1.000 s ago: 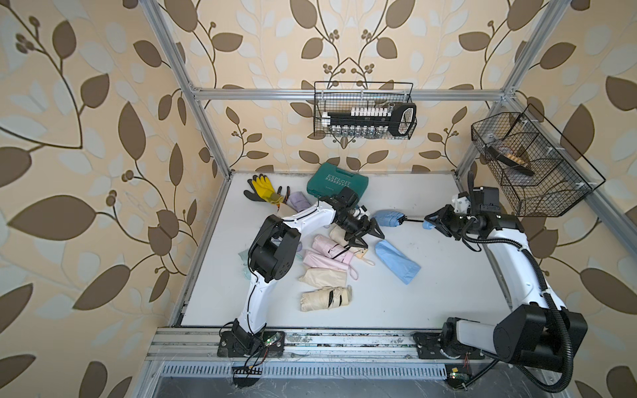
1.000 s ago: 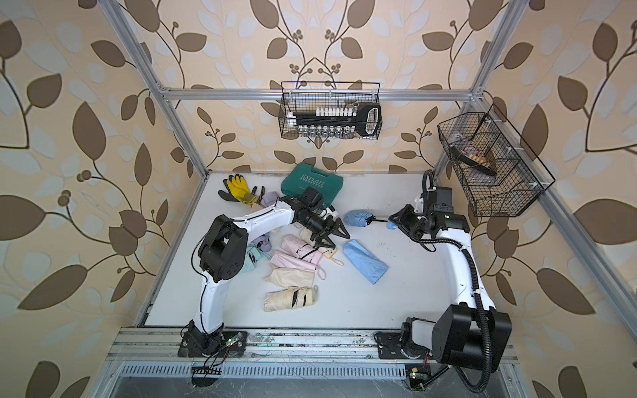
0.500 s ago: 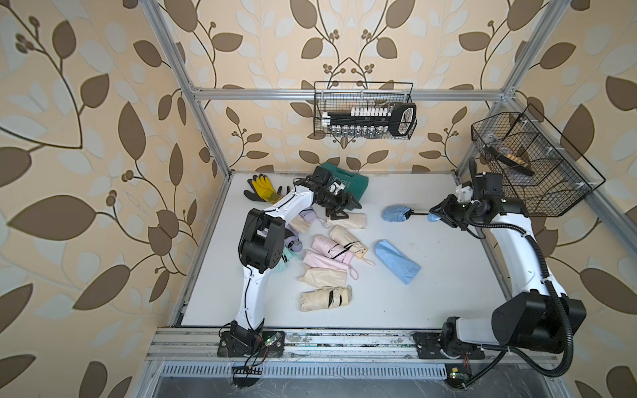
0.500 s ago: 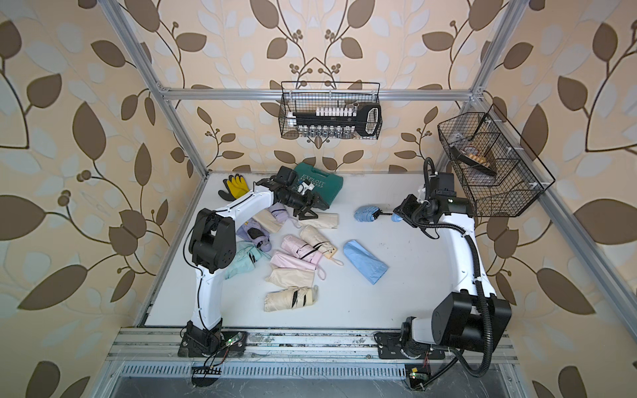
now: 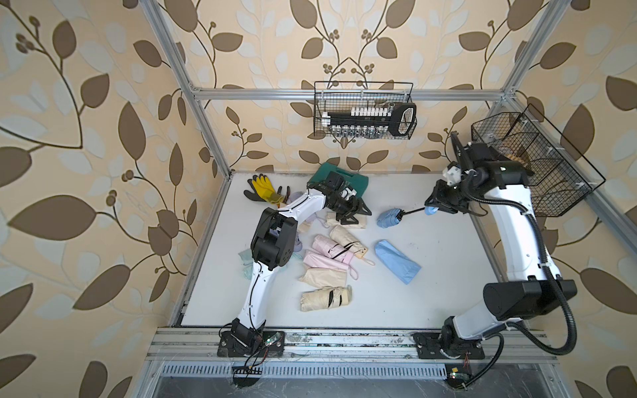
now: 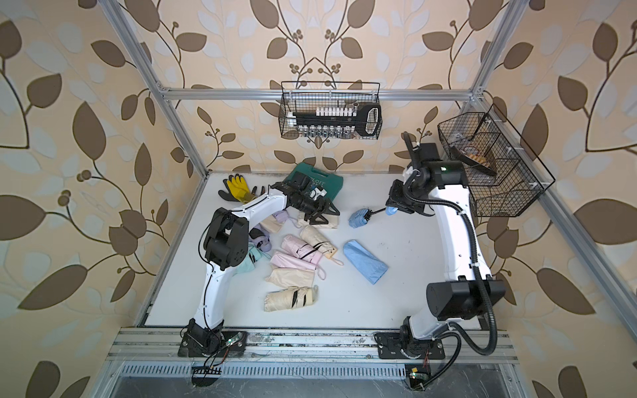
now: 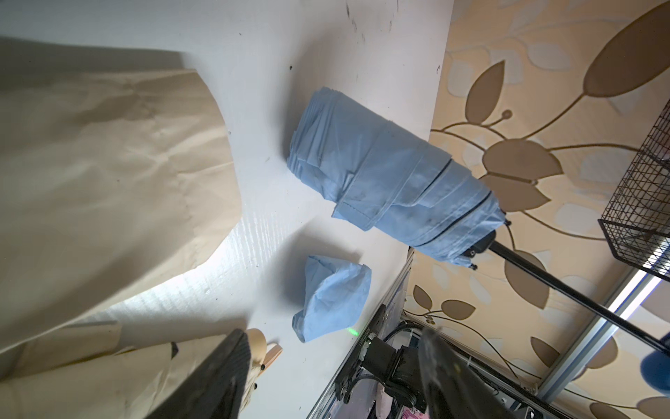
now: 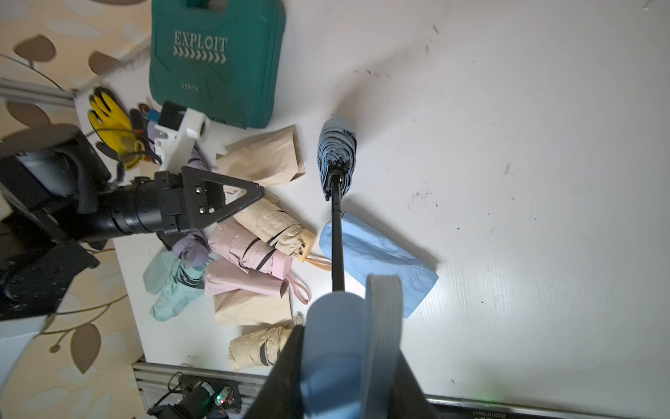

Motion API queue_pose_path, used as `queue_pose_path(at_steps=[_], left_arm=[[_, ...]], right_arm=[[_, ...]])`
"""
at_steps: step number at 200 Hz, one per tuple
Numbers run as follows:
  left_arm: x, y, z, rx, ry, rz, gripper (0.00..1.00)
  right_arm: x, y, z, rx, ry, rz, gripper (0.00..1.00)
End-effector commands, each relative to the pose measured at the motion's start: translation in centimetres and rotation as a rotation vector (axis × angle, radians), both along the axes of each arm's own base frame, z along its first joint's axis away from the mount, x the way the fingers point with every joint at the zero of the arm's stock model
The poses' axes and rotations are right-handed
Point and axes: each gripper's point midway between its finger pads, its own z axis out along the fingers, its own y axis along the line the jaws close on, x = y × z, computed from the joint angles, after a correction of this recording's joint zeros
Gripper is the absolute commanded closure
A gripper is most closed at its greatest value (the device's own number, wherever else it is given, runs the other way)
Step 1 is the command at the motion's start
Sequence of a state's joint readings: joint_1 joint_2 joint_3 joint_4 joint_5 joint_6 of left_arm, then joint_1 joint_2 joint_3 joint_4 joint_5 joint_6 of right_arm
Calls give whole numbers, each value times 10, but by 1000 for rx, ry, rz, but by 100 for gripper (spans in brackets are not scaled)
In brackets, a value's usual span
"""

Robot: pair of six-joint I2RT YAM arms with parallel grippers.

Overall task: Take umbrellas out of sleeves
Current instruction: Place the umbrella at the center of the board.

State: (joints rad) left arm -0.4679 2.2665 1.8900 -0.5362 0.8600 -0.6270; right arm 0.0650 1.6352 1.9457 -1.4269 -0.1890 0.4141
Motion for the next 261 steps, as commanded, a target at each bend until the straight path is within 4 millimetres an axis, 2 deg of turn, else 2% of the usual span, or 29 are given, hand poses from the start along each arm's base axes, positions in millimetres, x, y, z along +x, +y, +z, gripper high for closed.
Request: queue_pose_path(at_steps=[1,21,35,47,75,96,115,146,167,196,212,231,246,261], left_arm=[[6,-2,14,-28,-34,-20,27],[13,1,10,-23,-35,-7,33],[23,10,2,-14,-25,19,34],[30,15,-3,-25,-5,38,35],[36,25,-3,-47,5,52,35],[31,28,-1,-62,15,46,35],[24,33,1,-69,26,49,35],[16,44,4,-82,39,64,35],[13,51,4,-87,49,70,34],[7,56,6,-89,53,69,34],[2,58,6,-88,56,66,34],[-2,62,3,-84,65,68,33],[-5,65,4,-83,66,70,33],[-8,67,8,-82,59,69,33]], right_arm=[[4,18,-24,-139,103,93,89],[19,35,-30,-181,126,146,89],[30,40,-25,-199,94,152,89],[36,43,-28,-193,103,162,89],[42,60,-67,-178,188,213,89],[51,74,-99,-147,186,223,89],[55,79,-128,-139,232,227,89],[59,83,-155,-131,265,234,87],[57,71,-164,-126,279,206,87],[46,31,-174,-45,248,79,86],[36,16,-187,66,200,8,84],[23,7,-210,204,153,-60,82],[11,-2,-226,242,134,-102,79],[3,-8,-239,263,123,-113,72]])
